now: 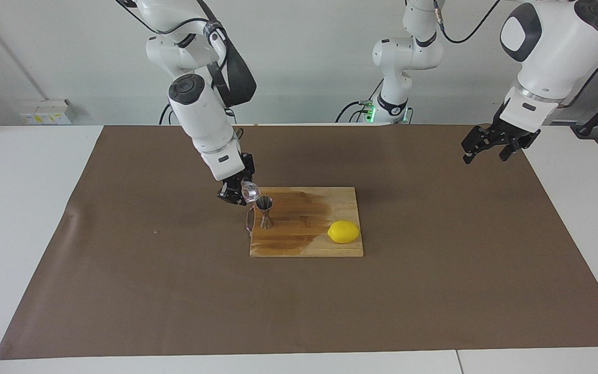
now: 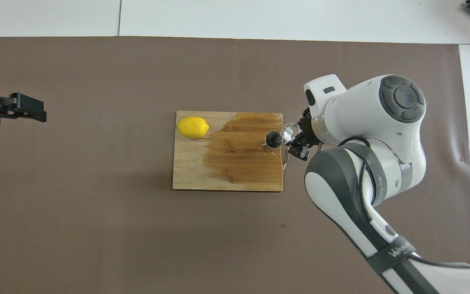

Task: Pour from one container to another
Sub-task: 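Lift the glass with the right gripper over the metal cup, then tilt the glass with the right gripper above the metal cup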

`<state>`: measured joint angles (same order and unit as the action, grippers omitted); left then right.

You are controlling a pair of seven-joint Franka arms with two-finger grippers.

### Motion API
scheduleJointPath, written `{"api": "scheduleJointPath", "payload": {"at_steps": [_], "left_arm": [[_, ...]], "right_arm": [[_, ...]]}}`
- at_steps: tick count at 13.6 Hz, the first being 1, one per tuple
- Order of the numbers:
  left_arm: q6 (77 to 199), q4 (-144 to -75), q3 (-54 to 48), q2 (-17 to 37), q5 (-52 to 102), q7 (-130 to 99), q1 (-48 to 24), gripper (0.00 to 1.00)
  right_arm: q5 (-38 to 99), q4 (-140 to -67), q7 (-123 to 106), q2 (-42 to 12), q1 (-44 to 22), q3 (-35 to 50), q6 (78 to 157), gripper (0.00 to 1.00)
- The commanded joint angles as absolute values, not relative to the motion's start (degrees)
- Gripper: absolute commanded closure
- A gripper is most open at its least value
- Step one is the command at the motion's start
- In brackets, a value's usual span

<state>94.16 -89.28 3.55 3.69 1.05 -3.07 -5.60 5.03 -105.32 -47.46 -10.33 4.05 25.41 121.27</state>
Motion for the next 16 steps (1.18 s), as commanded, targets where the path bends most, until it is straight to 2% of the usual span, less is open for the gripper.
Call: {"api": "scheduleJointPath", "payload": {"at_steps": [1, 4, 10, 16], "left_arm": [[94.2, -91.3, 3.1, 1.9, -0.3, -3.5, -5.2, 0.00], [95.0, -93.8, 3.2, 0.8, 0.0, -4.0, -4.4, 0.00], [94.6, -93.6, 3.2, 0.9, 0.4, -3.9, -4.1, 0.00], [90.9, -93.5, 3.1, 0.6, 0.4, -3.8, -4.2, 0.00]], "right_arm": [[2.4, -104.9, -43.9, -9.8, 4.6, 27.0, 119.7, 1.00], [-0.9, -102.8, -41.0, -10.1, 4.2, 27.9, 116.8, 1.00], [-2.8, -99.9, -39.0, -11.5, 3.9, 27.9, 113.2, 1.00], [-5.4, -93.0, -34.8, -14.8, 3.5, 29.9, 106.1, 1.00]]}}
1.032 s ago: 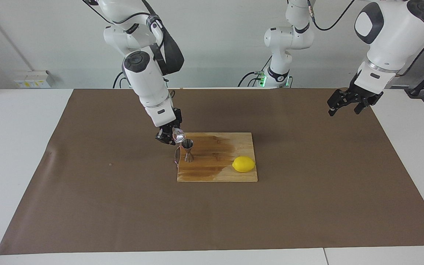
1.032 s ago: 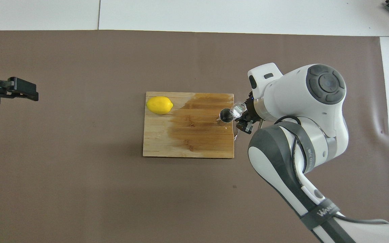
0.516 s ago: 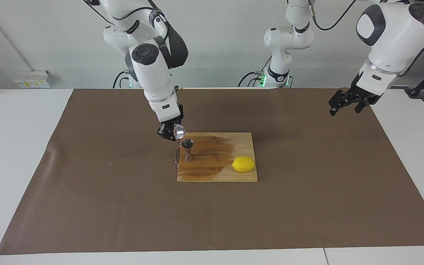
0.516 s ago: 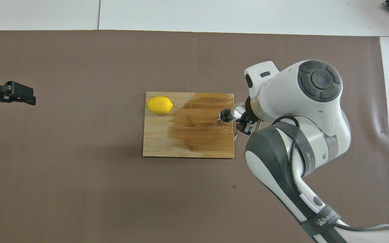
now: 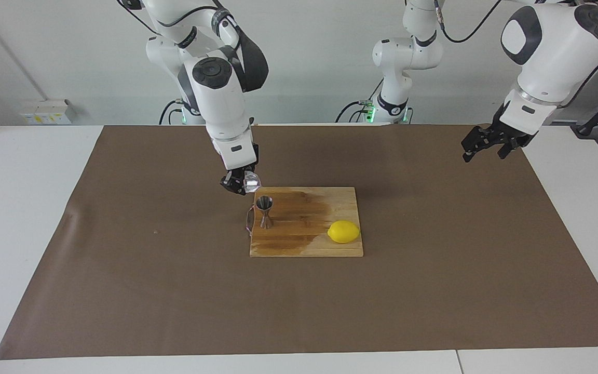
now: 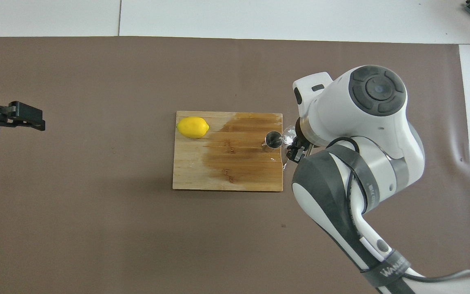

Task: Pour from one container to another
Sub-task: 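Tilt the glass with the right gripper above the metal cup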

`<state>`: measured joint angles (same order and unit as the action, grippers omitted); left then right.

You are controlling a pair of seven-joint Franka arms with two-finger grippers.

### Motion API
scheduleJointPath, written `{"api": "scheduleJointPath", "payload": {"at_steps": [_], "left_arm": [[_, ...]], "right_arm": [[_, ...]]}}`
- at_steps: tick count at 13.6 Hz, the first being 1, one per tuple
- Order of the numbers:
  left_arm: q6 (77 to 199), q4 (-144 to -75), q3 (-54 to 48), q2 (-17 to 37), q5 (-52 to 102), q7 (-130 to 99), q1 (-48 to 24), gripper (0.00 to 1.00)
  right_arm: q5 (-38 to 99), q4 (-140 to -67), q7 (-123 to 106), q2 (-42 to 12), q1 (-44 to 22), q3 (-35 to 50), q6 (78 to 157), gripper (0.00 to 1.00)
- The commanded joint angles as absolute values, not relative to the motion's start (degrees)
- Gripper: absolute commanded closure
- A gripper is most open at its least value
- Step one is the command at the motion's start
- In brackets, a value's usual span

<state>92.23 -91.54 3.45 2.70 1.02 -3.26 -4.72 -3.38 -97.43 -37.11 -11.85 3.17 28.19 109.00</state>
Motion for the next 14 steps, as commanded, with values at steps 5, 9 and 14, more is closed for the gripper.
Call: {"api": "scheduleJointPath", "payload": {"at_steps": [5, 9, 14], "left_arm": [[90.4, -93.5, 3.2, 0.4, 0.4, -3.4, -4.1, 0.00], [90.6, -93.2, 3.2, 0.4, 0.3, -3.3, -4.2, 0.00], [90.7, -93.1, 3.1, 0.4, -0.1, -2.9, -4.4, 0.00]], "right_arm": [[-8.3, -90.1, -32.4, -16.4, 3.4, 31.6, 102.2, 1.00], [-9.4, -89.7, -31.9, -17.1, 3.4, 31.8, 101.5, 1.00], [-10.4, -88.9, -31.7, -18.0, 3.3, 31.9, 99.6, 1.00]]}}
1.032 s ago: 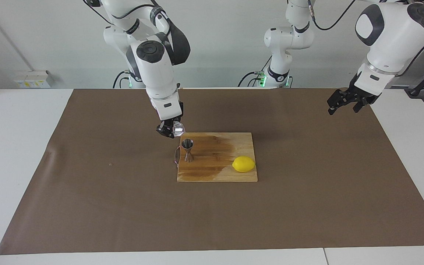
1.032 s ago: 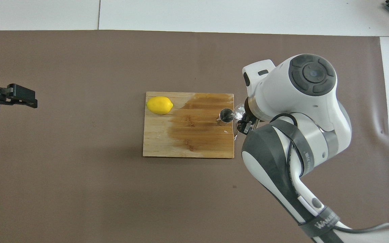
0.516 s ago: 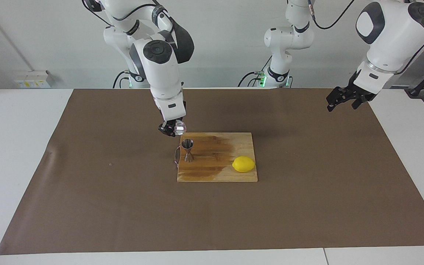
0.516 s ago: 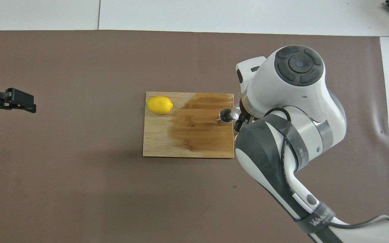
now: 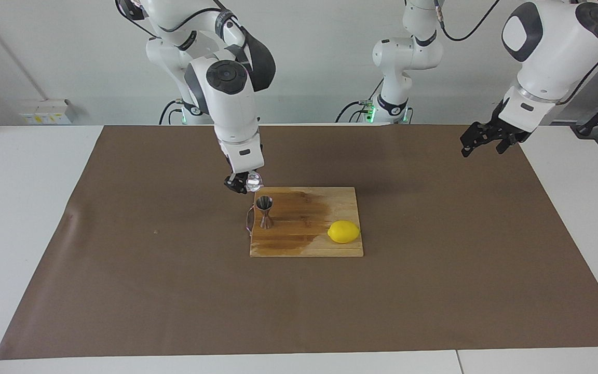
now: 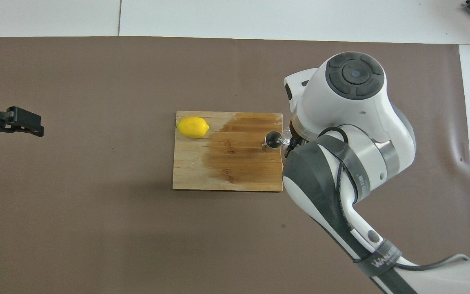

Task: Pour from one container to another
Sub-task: 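Tilt the glass with the right gripper above the metal cup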

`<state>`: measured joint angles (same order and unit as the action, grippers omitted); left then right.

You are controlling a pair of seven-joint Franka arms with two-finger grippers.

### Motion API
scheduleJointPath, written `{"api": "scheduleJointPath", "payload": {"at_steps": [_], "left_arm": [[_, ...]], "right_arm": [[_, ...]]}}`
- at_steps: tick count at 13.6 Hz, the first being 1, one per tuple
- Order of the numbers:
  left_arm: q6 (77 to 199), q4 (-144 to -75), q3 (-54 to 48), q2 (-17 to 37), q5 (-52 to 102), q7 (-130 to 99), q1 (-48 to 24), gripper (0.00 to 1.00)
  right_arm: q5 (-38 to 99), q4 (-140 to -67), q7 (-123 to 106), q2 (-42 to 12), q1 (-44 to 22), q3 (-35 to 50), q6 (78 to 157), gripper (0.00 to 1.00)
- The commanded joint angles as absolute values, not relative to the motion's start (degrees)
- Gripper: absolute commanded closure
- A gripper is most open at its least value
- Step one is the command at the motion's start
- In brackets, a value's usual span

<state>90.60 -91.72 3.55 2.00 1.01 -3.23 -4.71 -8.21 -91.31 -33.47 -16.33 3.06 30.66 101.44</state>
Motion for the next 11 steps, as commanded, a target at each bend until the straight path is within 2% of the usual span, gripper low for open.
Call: {"api": "scheduleJointPath", "payload": {"at_steps": [1, 8, 11], "left_arm": [[90.7, -93.1, 3.1, 0.4, -0.2, -2.7, -4.4, 0.00], [90.8, -93.1, 3.1, 0.4, -0.4, -0.7, -4.3, 0.00], [90.7, -93.2, 3.1, 0.4, -1.9, -0.6, -4.7, 0.00]], "right_arm": [[-10.4, -88.8, -31.6, -18.0, 3.3, 31.9, 99.5, 1.00], [-10.4, -88.5, -30.8, -18.2, 3.3, 32.0, 99.5, 1.00], [-12.5, -87.3, -28.8, -20.1, 2.5, 33.3, 98.6, 1.00]]}}
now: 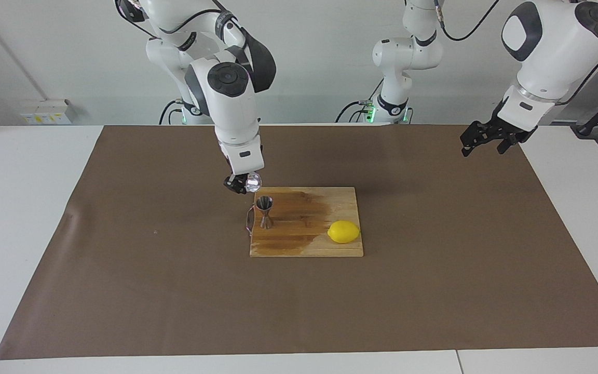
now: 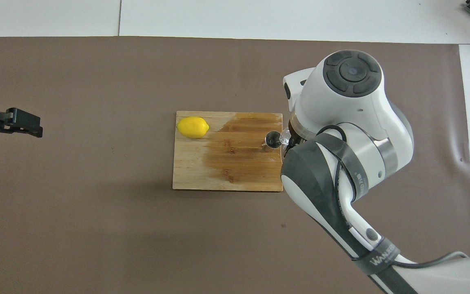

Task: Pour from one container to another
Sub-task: 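Tilt the glass with the right gripper above the metal cup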

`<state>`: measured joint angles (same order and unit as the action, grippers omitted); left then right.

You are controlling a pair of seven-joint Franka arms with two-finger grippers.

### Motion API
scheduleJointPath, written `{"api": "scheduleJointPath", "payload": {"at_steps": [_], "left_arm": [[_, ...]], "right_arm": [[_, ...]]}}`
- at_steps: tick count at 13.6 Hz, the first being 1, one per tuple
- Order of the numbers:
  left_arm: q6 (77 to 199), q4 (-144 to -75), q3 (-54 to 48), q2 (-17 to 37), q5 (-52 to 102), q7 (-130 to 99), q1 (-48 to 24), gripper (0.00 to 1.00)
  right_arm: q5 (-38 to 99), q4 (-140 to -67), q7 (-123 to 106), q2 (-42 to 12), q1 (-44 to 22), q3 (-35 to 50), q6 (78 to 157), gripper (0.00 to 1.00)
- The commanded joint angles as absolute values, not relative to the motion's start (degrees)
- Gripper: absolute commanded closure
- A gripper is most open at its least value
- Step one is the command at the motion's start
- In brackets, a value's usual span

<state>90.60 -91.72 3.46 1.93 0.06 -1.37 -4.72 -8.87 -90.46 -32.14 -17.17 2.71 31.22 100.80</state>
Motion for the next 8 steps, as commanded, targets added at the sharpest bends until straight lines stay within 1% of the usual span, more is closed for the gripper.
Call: {"api": "scheduleJointPath", "payload": {"at_steps": [1, 8], "left_arm": [[90.5, -93.2, 3.1, 0.4, -1.9, -0.6, -4.7, 0.00], [90.3, -93.2, 3.1, 0.4, -1.4, -0.9, -4.1, 0.00]], "right_arm": [[-13.3, -86.2, -28.3, -20.8, 2.5, 33.7, 98.1, 1.00], [-15.5, -85.9, -28.2, -22.2, 2.5, 33.7, 97.9, 1.00]]}}
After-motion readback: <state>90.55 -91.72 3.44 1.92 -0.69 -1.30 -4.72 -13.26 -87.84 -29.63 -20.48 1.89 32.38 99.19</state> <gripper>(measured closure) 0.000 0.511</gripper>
